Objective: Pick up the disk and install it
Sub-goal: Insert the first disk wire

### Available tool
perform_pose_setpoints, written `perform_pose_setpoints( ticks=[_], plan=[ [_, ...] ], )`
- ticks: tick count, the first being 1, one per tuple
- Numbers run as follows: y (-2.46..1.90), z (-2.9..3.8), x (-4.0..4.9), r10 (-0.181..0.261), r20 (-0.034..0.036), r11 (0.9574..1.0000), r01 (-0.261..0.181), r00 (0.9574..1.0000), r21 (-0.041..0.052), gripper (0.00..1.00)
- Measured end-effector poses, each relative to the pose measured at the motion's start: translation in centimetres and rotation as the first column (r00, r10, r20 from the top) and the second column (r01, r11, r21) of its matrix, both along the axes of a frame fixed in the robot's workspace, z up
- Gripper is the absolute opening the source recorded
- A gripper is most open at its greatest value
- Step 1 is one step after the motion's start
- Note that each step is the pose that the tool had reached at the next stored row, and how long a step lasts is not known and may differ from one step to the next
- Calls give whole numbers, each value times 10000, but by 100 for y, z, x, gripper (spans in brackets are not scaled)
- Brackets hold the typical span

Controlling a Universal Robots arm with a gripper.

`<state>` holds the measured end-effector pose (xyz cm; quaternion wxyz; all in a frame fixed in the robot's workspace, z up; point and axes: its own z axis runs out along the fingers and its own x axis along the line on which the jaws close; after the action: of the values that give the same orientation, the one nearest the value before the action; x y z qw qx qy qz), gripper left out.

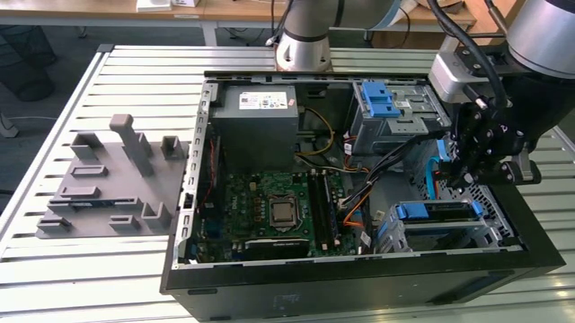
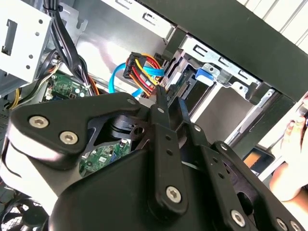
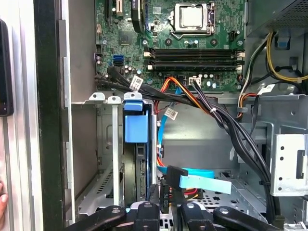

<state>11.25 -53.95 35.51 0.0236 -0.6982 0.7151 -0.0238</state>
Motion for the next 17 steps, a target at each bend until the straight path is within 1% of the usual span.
perform_pose_setpoints(
  ticks=[1, 2, 5, 6, 7, 12, 13, 14, 16, 17],
  plan=[
    [-1, -5, -7, 0, 33, 10000, 0, 10000, 0, 25],
    [-1, -9, -7, 0, 49, 10000, 0, 10000, 1, 25],
    [-1, -15, -7, 2, 52, 10000, -2, 10000, -1, 25],
    [-1, -15, -7, 1, 52, 10000, -1, 10000, -1, 24],
    [-1, -16, -8, 1, 52, 10000, -1, 10000, 0, 17],
    [-6, -19, -5, 0, 47, 10000, 0, 10000, 4, 16],
    [-10, -18, -1, -1, 15, 10000, 1, 10000, 4, 16],
    [-11, -17, 1, -6, -67, 10000, 6, 10000, 5, 16],
    [-12, -17, 5, -8, -328, 10000, 8, 9995, 10, 16],
    [-12, -17, 9, -10, -423, 10000, 11, 9991, 12, 16]
  ],
)
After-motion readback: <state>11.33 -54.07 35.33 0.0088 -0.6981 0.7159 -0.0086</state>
